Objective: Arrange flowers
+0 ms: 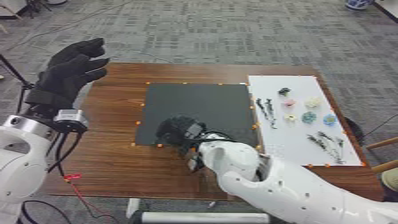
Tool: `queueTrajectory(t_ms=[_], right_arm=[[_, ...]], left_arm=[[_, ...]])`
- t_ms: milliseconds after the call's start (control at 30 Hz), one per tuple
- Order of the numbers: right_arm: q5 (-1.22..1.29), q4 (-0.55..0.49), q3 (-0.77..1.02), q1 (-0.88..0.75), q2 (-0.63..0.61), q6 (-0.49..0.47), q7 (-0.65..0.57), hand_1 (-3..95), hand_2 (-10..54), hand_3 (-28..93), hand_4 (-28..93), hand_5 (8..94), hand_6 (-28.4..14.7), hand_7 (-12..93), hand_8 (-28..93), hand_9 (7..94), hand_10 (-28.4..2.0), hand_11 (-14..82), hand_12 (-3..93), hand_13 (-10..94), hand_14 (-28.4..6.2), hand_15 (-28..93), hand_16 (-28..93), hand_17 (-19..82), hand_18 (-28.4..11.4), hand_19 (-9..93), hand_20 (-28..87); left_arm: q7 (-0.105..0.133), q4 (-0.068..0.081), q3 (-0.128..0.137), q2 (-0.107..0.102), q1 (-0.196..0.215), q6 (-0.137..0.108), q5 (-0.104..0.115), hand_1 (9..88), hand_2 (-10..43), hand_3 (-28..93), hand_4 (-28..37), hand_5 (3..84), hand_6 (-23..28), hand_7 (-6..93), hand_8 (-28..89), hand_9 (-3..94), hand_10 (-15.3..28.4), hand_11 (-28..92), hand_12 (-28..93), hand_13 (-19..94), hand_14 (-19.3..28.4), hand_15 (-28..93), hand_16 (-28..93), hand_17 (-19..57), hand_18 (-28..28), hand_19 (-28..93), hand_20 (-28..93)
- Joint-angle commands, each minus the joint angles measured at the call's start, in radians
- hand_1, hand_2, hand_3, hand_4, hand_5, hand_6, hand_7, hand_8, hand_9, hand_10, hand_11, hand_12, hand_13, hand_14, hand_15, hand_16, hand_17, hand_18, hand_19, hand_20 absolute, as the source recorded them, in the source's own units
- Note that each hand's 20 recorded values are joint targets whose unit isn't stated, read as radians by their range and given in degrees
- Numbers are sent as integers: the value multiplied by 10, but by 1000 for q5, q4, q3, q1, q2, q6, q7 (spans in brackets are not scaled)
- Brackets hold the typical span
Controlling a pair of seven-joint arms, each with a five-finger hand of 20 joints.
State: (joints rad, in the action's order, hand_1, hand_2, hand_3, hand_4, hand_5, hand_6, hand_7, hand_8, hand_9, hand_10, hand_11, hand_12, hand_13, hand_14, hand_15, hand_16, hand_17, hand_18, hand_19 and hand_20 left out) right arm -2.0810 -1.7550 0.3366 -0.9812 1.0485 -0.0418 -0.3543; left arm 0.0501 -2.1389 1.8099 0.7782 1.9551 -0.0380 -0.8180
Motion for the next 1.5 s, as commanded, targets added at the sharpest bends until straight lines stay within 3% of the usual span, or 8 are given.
queueTrajectory(t_ms=[33, 233, 667, 900, 1067, 1500], right_arm=[[-14, 14, -32, -10, 44, -61, 1, 158, 366, 932, -36, 505, 41, 178, -137, 807, -109, 760, 426, 746, -132, 902, 410, 351, -220, 853, 457], [-41, -3, -23, -17, 47, -71, -8, 155, 359, 932, -17, 475, 36, 181, -142, 830, -103, 768, 416, 773, -125, 909, 395, 378, -225, 876, 448], [-10, -85, -22, -14, -4, -110, 51, 158, 334, 932, 24, 541, 37, 183, -148, 855, -98, 768, 414, 795, -119, 912, 392, 398, -230, 898, 423], [9, -99, -35, 11, 29, -77, 43, 157, 338, 932, 9, 469, 29, 172, -145, 845, -96, 760, 418, 793, -119, 906, 391, 395, -229, 899, 417], [20, -82, -63, 59, 52, -45, 5, 155, 337, 932, -3, 458, 30, 173, -145, 845, -96, 758, 416, 794, -117, 905, 387, 395, -229, 900, 413], [37, 32, -149, 172, 118, -102, -107, 149, 339, 932, -22, 410, 20, 163, -141, 838, -97, 747, 415, 787, -115, 898, 383, 389, -230, 897, 408]], left_arm=[[3, -11, 7, 8, 7, -12, -3, 279, -83, 684, -282, 235, 22, 299, -138, 158, 104, 319, 133, 100, 134, 479, -74, -91, 195, 404, 120], [2, -11, 4, 6, 5, -15, -3, 278, -81, 684, -282, 235, 23, 299, -137, 159, 104, 320, 133, 100, 134, 480, -75, -92, 194, 402, 120], [5, -18, 22, 7, 27, -22, -1, 278, -81, 684, -282, 234, 22, 301, -137, 159, 104, 320, 134, 100, 134, 478, -75, -92, 194, 403, 121], [1, -20, 16, 10, 27, -18, -4, 278, -80, 683, -282, 234, 22, 301, -138, 159, 105, 320, 133, 100, 134, 479, -75, -92, 194, 403, 121], [-1, -15, 9, 7, 19, -15, -3, 277, -81, 685, -282, 234, 22, 300, -138, 159, 104, 320, 134, 99, 134, 478, -75, -92, 194, 403, 121], [-5, -7, -13, 1, -2, -12, -3, 277, -81, 684, -282, 235, 23, 298, -137, 158, 104, 320, 133, 100, 133, 479, -74, -92, 195, 404, 120]])
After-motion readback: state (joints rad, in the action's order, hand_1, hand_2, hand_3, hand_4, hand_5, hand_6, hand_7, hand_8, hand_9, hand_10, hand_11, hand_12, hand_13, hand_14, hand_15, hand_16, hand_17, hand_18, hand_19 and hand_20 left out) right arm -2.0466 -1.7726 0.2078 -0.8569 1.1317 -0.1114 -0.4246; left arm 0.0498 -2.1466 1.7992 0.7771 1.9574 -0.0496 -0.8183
